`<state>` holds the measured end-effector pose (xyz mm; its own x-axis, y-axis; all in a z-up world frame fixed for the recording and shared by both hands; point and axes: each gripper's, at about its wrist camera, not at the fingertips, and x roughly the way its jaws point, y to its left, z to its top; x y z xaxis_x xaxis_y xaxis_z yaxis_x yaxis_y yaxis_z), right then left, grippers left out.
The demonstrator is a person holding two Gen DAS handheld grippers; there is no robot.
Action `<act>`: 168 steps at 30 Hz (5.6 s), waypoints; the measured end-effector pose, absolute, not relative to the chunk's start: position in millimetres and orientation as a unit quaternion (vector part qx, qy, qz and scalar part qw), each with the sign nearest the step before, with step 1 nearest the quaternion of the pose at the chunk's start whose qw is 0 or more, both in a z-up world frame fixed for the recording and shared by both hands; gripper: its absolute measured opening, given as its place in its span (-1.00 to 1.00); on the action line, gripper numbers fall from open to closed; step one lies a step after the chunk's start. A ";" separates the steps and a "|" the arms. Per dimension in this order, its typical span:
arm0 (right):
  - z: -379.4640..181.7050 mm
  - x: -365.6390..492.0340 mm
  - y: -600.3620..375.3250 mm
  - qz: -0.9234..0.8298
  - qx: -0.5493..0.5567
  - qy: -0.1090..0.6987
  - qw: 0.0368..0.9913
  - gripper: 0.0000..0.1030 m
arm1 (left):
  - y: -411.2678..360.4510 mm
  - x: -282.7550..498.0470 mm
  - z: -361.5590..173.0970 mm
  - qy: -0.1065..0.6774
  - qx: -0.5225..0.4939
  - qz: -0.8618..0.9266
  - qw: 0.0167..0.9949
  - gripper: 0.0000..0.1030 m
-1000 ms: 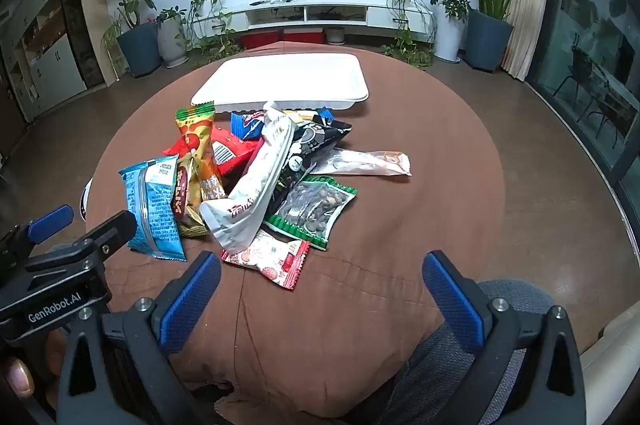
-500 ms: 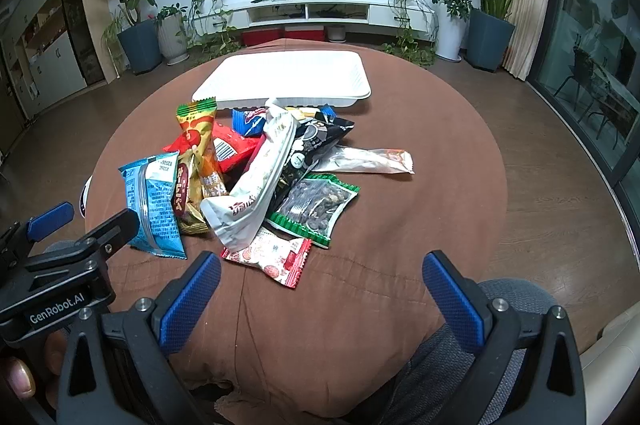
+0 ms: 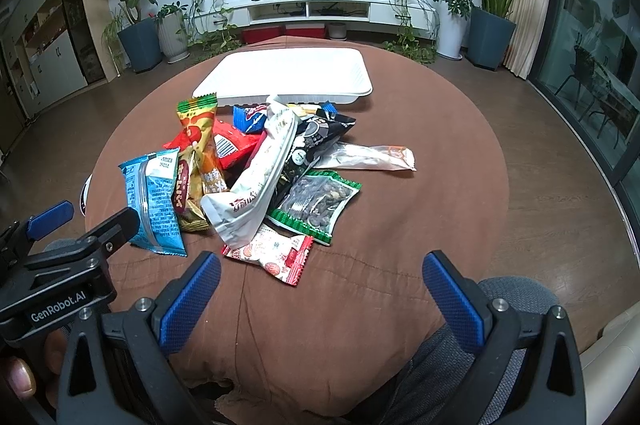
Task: Organize snacks
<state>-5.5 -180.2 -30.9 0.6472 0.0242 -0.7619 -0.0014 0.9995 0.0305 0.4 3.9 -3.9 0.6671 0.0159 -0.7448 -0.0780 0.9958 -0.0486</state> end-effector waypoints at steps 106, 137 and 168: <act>-43.8 8.1 -223.7 0.105 0.156 0.445 0.876 0.90 | 24.5 83.3 -47.5 0.469 -0.099 -0.045 0.877 0.54; -38.0 56.7 -196.6 0.096 0.131 0.458 0.874 0.86 | 33.3 100.0 -57.2 0.483 -0.129 0.000 0.866 0.50; -79.1 115.3 -164.9 0.137 0.135 0.540 0.819 -0.06 | 54.2 100.4 -57.1 0.473 -0.163 -0.118 0.858 -0.40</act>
<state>115.3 -164.9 -79.1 0.3790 0.3705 -0.8480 -0.0787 0.9259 0.3694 100.4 54.2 -57.1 0.5257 -0.3561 -0.7726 0.0477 0.9191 -0.3911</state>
